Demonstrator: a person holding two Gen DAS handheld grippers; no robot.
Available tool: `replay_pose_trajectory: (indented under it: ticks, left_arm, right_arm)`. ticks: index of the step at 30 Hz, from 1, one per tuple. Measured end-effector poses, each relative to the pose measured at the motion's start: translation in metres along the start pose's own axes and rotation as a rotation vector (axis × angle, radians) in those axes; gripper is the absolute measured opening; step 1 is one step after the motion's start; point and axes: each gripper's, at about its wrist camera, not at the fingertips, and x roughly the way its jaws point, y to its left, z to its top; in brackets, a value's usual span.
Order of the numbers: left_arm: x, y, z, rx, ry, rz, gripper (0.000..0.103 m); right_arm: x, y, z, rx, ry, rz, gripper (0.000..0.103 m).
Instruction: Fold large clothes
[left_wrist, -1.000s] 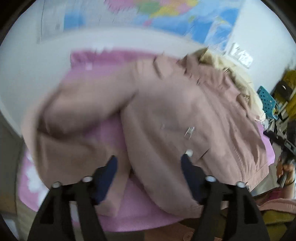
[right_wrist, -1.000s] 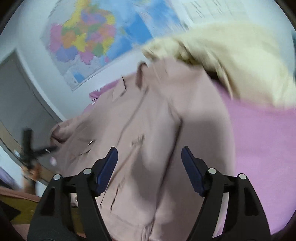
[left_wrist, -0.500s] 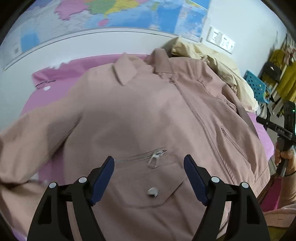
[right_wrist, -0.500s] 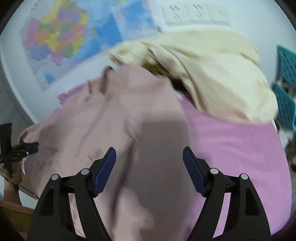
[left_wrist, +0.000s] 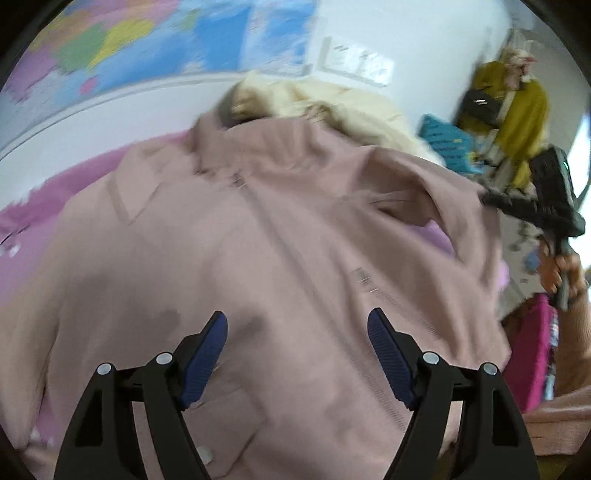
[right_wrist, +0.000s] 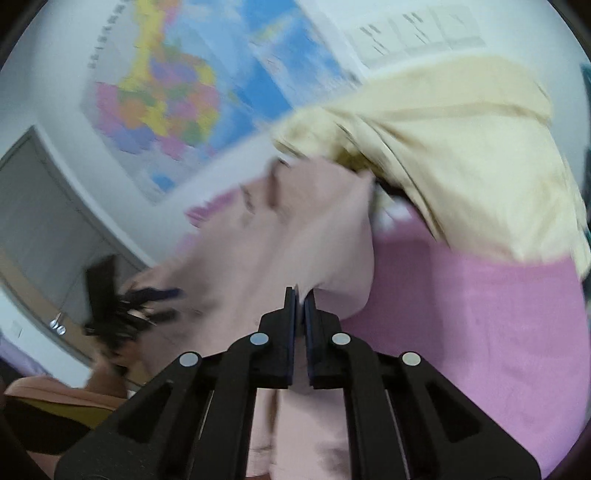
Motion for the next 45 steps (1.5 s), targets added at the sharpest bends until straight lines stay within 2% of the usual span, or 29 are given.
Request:
replay_pose_trajectory:
  ticks: [2, 4, 6, 9, 14, 16, 17, 18, 19, 22, 24, 26, 28, 30, 32, 35, 37, 38, 39, 41, 42, 45]
  left_arm:
    - [-0.003, -0.012, 0.007, 0.028, -0.026, -0.103, 0.076]
    - [0.000, -0.030, 0.012, 0.076, -0.047, -0.246, 0.083]
    - [0.011, -0.047, 0.016, 0.104, -0.046, -0.340, 0.083]
    - [0.034, -0.073, 0.023, 0.145, -0.033, -0.417, 0.084]
    - [0.078, -0.090, 0.048, 0.091, -0.014, -0.486, 0.082]
    - [0.096, -0.093, 0.054, 0.049, 0.032, -0.578, 0.055]
    - [0.102, -0.095, 0.055, 0.042, 0.065, -0.627, 0.020]
    - [0.105, -0.099, 0.055, 0.044, 0.089, -0.644, 0.001]
    - [0.103, -0.100, 0.056, 0.046, 0.086, -0.642, 0.001]
    - [0.067, -0.097, 0.058, 0.105, -0.043, -0.577, 0.000]
    - [0.031, -0.077, 0.068, 0.086, -0.113, -0.557, 0.000]
    - [-0.002, -0.057, 0.073, 0.079, -0.179, -0.500, 0.000]
    - [-0.025, -0.039, 0.081, 0.075, -0.225, -0.411, 0.001]
    - [-0.040, -0.019, 0.088, 0.047, -0.250, -0.325, 0.000]
    - [-0.047, 0.006, 0.090, 0.009, -0.245, -0.303, 0.001]
    - [-0.038, 0.023, 0.079, -0.032, -0.210, -0.219, 0.003]
    - [-0.023, 0.032, 0.061, -0.060, -0.142, -0.234, 0.023]
    - [-0.012, 0.030, 0.052, -0.064, -0.094, -0.248, 0.035]
    - [0.001, 0.027, 0.042, -0.065, -0.048, -0.237, 0.042]
    - [0.018, 0.022, 0.029, -0.048, 0.014, -0.223, 0.043]
    - [0.023, 0.023, 0.025, -0.046, 0.031, -0.228, 0.049]
    - [0.041, 0.017, 0.014, -0.045, 0.079, -0.216, 0.062]
  right_arm:
    - [-0.006, 0.018, 0.015, -0.037, -0.013, 0.046, 0.005]
    - [-0.001, 0.034, 0.028, -0.062, -0.018, 0.084, 0.005]
    - [0.008, 0.039, 0.038, -0.066, -0.014, 0.117, 0.005]
    - [0.026, 0.043, 0.046, -0.059, -0.004, 0.145, 0.005]
    - [0.037, 0.036, 0.050, -0.016, -0.020, 0.169, 0.005]
    - [0.038, 0.033, 0.051, -0.003, -0.027, 0.165, 0.005]
    - [0.038, 0.031, 0.052, 0.004, -0.033, 0.157, 0.005]
    - [0.038, 0.028, 0.052, 0.011, -0.033, 0.152, 0.005]
    - [0.038, 0.027, 0.053, 0.012, -0.032, 0.147, 0.005]
    - [0.036, 0.027, 0.056, 0.004, -0.034, 0.148, 0.005]
    - [0.034, 0.029, 0.058, -0.010, -0.040, 0.163, 0.007]
    - [0.037, 0.034, 0.060, -0.024, -0.044, 0.191, 0.009]
    - [0.049, 0.038, 0.060, -0.034, -0.026, 0.215, 0.011]
    - [0.066, 0.040, 0.059, -0.049, 0.008, 0.190, 0.020]
    - [0.087, 0.035, 0.055, -0.035, 0.049, 0.166, 0.027]
    - [0.113, 0.026, 0.045, -0.030, 0.108, 0.122, 0.038]
    - [0.119, 0.017, 0.038, -0.001, 0.125, 0.116, 0.042]
    - [0.118, 0.013, 0.032, -0.002, 0.129, 0.094, 0.049]
    - [0.116, 0.013, 0.026, -0.016, 0.131, 0.072, 0.059]
    - [0.111, 0.020, 0.007, -0.081, 0.161, 0.041, 0.070]
    - [0.111, 0.024, -0.001, -0.110, 0.175, 0.021, 0.075]
    - [0.117, 0.047, -0.029, -0.246, 0.259, -0.043, 0.080]
